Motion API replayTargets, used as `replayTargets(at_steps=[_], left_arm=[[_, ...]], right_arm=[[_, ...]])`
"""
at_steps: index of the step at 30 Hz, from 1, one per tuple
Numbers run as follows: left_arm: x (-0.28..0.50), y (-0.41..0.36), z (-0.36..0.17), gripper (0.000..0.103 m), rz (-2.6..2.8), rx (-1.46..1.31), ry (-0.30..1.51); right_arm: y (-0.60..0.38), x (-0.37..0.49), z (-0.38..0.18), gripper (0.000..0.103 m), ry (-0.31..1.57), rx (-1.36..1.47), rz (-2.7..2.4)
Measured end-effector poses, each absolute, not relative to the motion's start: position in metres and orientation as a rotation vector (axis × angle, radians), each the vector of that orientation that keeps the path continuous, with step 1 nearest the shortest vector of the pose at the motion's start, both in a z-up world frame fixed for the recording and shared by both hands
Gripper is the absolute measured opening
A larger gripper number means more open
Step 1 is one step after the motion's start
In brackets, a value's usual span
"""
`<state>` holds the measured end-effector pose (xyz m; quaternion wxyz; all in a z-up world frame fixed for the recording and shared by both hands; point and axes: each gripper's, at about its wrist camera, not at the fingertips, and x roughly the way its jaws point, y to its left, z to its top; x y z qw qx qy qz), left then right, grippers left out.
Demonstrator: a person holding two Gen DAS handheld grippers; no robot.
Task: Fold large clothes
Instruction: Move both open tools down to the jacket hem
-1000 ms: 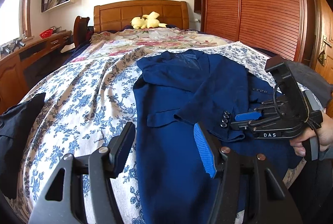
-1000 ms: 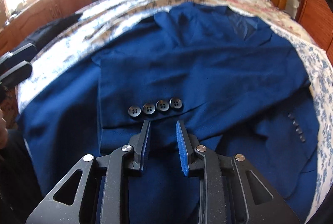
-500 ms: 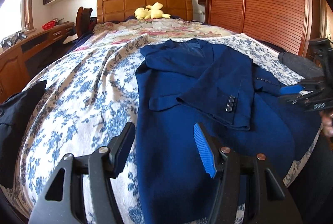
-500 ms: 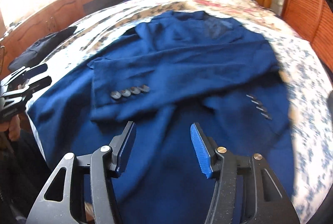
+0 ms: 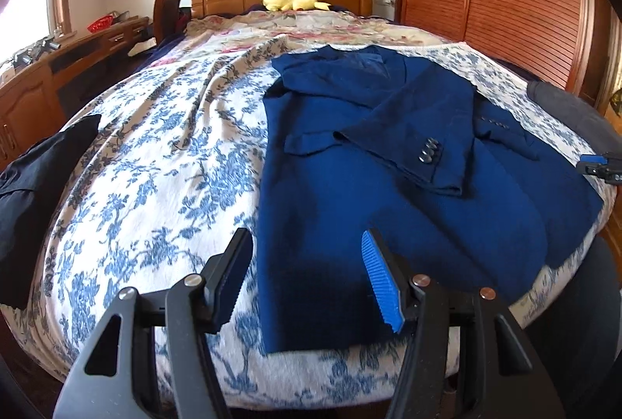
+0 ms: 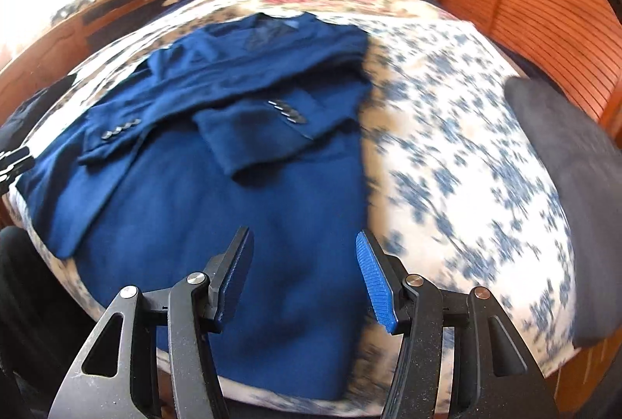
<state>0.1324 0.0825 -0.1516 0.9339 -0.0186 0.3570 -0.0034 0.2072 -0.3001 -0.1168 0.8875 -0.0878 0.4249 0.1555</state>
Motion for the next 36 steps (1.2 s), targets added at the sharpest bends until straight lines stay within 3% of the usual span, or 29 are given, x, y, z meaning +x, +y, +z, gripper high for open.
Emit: replayTargets(at_steps=[8, 23, 25, 27, 36], left_arm=[[0.124, 0.082, -0.139, 0.045, 0.005, -0.022, 0.731], [0.120, 0.089, -0.167, 0.045, 0.010, -0.032, 0.842], [0.118, 0.091, -0.168, 0.045, 0.008, -0.042, 0.840], [0.116, 0.091, -0.170, 0.045, 0.005, -0.042, 0.836], [0.104, 0.095, -0.172, 0.045, -0.008, -0.062, 0.831]], right_arm=[[-0.335, 0.206, -0.131, 0.056, 0.928, -0.138, 0.312], [-0.332, 0.184, -0.138, 0.057, 0.931, -0.125, 0.419], [-0.328, 0.182, -0.137, 0.056, 0.934, -0.123, 0.436], [-0.325, 0.181, -0.136, 0.049, 0.932, -0.122, 0.445], [-0.319, 0.180, -0.138, 0.049, 0.939, -0.150, 0.429]])
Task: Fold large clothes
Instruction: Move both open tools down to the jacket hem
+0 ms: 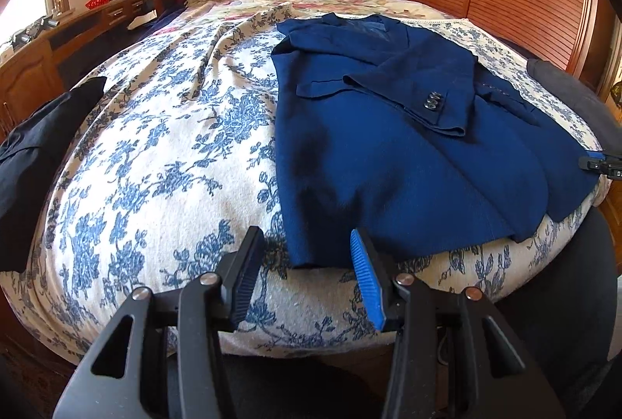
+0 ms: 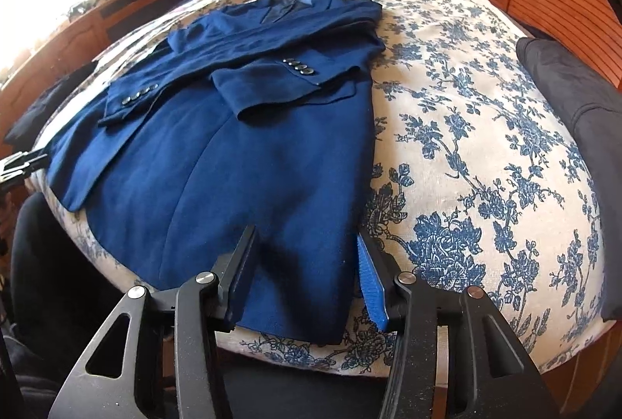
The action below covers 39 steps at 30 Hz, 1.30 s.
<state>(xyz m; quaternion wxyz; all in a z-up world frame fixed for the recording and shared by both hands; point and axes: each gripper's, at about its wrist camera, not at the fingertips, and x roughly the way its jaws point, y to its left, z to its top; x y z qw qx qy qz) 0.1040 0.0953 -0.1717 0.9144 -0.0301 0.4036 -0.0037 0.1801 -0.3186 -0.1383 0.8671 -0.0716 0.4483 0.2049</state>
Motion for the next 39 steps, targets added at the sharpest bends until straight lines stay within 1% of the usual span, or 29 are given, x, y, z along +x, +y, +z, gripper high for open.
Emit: replayTargets(at_steps=[17, 18, 19, 20, 21, 25, 29, 30, 32, 34, 35, 36, 39], left_arm=[[0.109, 0.093, -0.173, 0.045, 0.007, -0.062, 0.824], [0.109, 0.093, -0.172, 0.045, 0.005, -0.064, 0.822], [0.109, 0.092, -0.172, 0.042, 0.001, -0.064, 0.822], [0.109, 0.092, -0.171, 0.034, -0.002, -0.064, 0.819], [0.109, 0.091, -0.171, 0.031, -0.006, -0.066, 0.817], [0.111, 0.090, -0.170, 0.031, -0.006, -0.065, 0.816], [0.114, 0.093, -0.171, 0.031, -0.017, -0.097, 0.818], [0.115, 0.093, -0.170, 0.027, -0.020, -0.094, 0.816], [0.112, 0.089, -0.165, 0.015, -0.006, -0.057, 0.784], [0.110, 0.081, -0.158, 0.010, 0.006, -0.001, 0.767], [0.110, 0.079, -0.156, 0.006, 0.012, 0.005, 0.767], [0.110, 0.077, -0.153, 0.004, 0.012, 0.003, 0.756], [0.106, 0.076, -0.144, 0.003, 0.002, 0.000, 0.719]], right_arm=[[-0.318, 0.176, -0.144, 0.051, 0.902, -0.164, 0.426], [-0.318, 0.175, -0.143, 0.049, 0.891, -0.162, 0.427], [-0.317, 0.173, -0.142, 0.047, 0.883, -0.160, 0.433], [-0.317, 0.171, -0.140, 0.037, 0.873, -0.156, 0.440], [-0.318, 0.170, -0.137, 0.031, 0.858, -0.144, 0.450], [-0.321, 0.171, -0.134, 0.030, 0.851, -0.103, 0.461], [-0.321, 0.177, -0.144, 0.030, 0.894, -0.107, 0.451], [-0.321, 0.178, -0.145, 0.030, 0.896, -0.099, 0.453], [-0.322, 0.181, -0.144, 0.030, 0.907, -0.089, 0.454], [-0.320, 0.183, -0.143, 0.030, 0.915, -0.099, 0.449], [-0.318, 0.183, -0.142, 0.030, 0.915, -0.108, 0.446], [-0.316, 0.182, -0.142, 0.030, 0.914, -0.121, 0.443], [-0.312, 0.182, -0.141, 0.030, 0.901, -0.149, 0.438]])
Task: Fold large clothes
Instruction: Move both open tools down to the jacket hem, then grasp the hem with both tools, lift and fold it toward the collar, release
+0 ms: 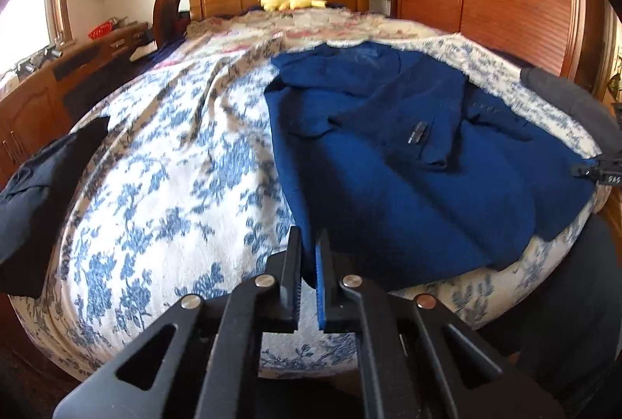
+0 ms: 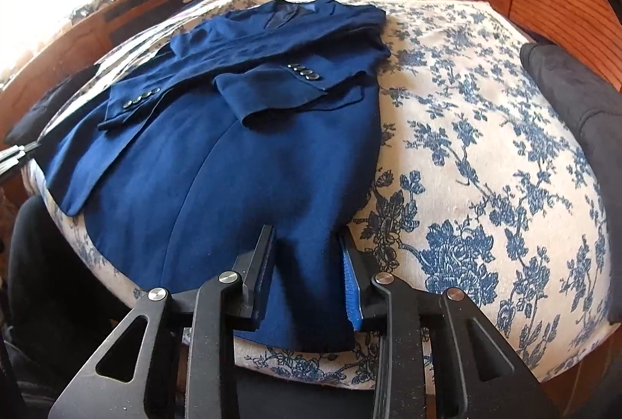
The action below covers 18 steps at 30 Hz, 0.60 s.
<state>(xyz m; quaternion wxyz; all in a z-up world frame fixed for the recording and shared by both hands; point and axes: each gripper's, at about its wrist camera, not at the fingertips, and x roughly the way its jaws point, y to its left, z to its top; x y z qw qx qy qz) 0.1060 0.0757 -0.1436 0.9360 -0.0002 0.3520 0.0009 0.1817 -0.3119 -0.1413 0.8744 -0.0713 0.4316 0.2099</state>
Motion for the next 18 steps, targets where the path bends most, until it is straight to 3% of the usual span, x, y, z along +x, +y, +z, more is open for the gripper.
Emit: replayTargets(at_steps=[10, 11, 12, 18], left_arm=[[0.101, 0.076, -0.125, 0.002, -0.006, -0.023, 0.650], [0.100, 0.077, -0.124, 0.002, -0.006, -0.030, 0.643], [0.100, 0.078, -0.122, 0.002, -0.005, -0.040, 0.632], [0.104, 0.088, -0.094, 0.002, 0.021, -0.068, 0.601]], right_arm=[[-0.312, 0.184, -0.144, 0.030, 0.892, -0.131, 0.442], [-0.311, 0.183, -0.144, 0.025, 0.888, -0.133, 0.443], [-0.312, 0.183, -0.143, 0.009, 0.883, -0.128, 0.450], [-0.314, 0.187, -0.115, 0.005, 0.834, -0.031, 0.491]])
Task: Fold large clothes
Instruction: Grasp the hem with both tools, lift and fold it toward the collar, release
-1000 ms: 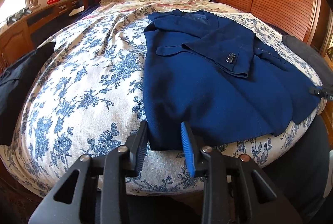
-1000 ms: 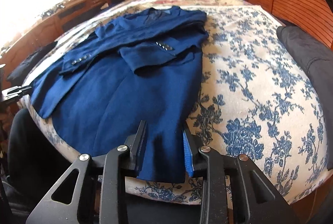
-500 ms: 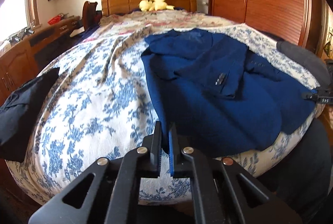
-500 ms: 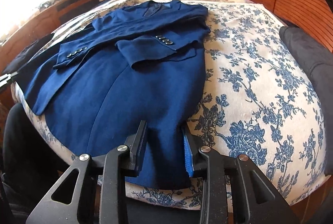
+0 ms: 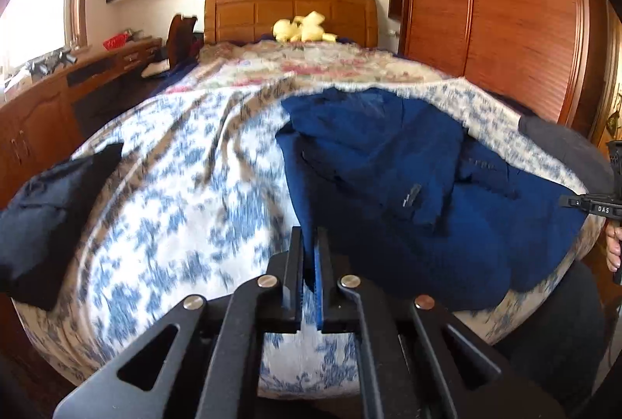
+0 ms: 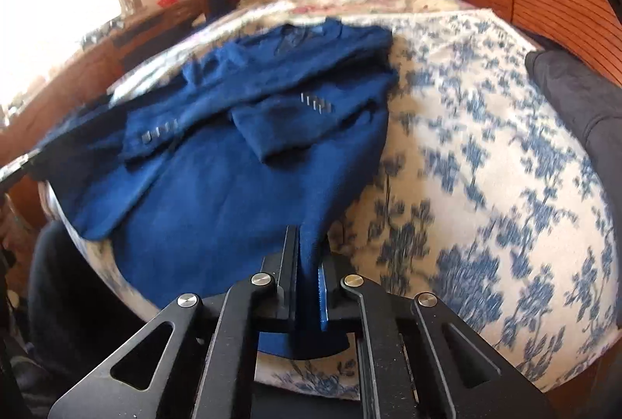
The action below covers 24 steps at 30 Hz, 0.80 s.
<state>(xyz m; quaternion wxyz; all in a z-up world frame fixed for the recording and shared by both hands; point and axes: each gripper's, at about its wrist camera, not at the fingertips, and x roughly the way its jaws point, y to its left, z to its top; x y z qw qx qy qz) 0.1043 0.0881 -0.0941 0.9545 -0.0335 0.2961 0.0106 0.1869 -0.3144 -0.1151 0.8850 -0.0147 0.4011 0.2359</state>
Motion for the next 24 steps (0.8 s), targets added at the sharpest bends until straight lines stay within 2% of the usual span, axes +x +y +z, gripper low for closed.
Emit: replayTargets(at_steps=[10, 24], left_arm=[[0.085, 0.076, -0.005, 0.002, 0.009, -0.013, 0.423], [0.049, 0.071, 0.129, 0.002, -0.020, 0.040, 0.175]], right_arm=[[-0.309, 0.170, -0.010, 0.004, 0.598, 0.029, 0.536], [-0.325, 0.103, 0.117, 0.003, 0.366, 0.030, 0.608]])
